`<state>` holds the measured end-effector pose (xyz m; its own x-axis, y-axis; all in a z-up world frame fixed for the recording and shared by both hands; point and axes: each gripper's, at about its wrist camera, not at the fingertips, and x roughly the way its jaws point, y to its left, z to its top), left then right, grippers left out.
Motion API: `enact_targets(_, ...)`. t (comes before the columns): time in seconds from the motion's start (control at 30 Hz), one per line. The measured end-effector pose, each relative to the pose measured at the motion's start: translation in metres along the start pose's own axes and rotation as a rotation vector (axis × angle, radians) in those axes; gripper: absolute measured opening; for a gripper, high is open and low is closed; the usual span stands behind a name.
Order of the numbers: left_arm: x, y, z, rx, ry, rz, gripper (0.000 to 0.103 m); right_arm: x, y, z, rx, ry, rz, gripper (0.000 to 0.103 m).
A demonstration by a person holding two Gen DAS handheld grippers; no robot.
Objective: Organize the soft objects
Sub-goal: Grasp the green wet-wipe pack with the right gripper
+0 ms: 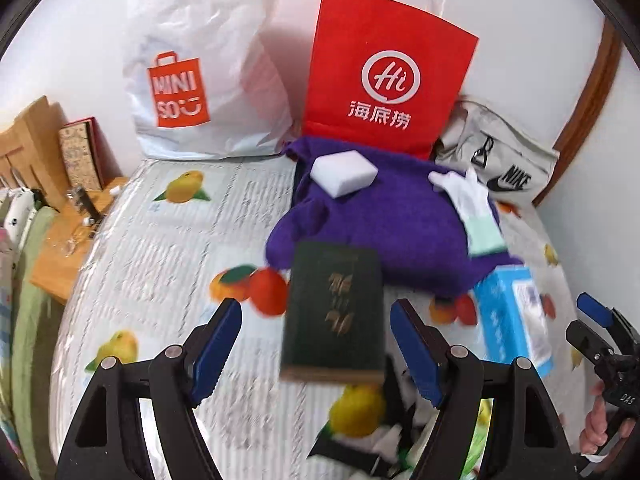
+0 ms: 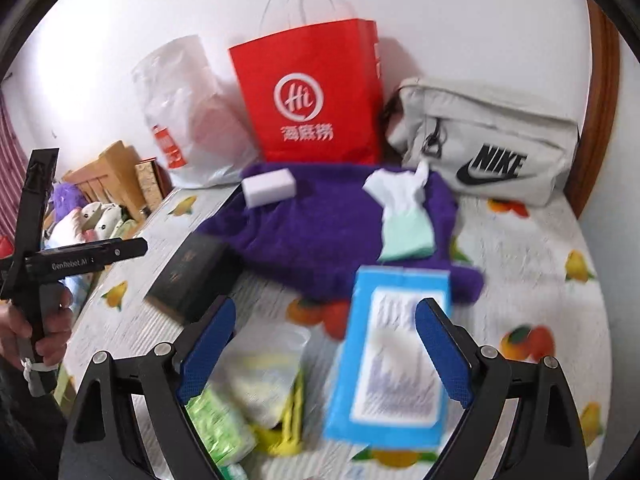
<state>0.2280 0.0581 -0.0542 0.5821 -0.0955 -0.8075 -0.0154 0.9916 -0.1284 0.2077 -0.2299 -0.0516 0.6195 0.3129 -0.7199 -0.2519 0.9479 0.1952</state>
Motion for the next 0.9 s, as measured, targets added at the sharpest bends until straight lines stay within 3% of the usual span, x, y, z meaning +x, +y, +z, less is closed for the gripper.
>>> enact_targets(0.23, -0.012, 0.018, -0.047, -0.005, 0.013, 0.001, 0.076, -0.006, 0.029, -0.046, 0.001, -0.008, 0.074, 0.091)
enact_targets(0.47, -0.003, 0.038, -0.088, -0.036, 0.055, -0.006, 0.076, -0.001, 0.075, -0.088, -0.141, 0.001, 0.133, 0.091)
enact_targets(0.67, 0.002, 0.044, -0.106, -0.023, 0.084, -0.019, 0.076, 0.022, 0.094, -0.111, -0.219, 0.041, 0.095, 0.091)
enact_targets(0.77, 0.004, 0.046, -0.114, -0.025, 0.104, -0.033, 0.076, 0.038, 0.098, -0.117, -0.256, 0.057, 0.036, 0.091)
enact_targets(0.83, 0.006, 0.045, -0.12, -0.025, 0.128, -0.073, 0.076, 0.046, 0.097, -0.118, -0.263, 0.065, 0.015, 0.086)
enact_targets(0.9, 0.007, 0.043, -0.126, -0.03, 0.135, -0.118, 0.076, 0.05, 0.097, -0.118, -0.264, 0.066, 0.035, 0.067)
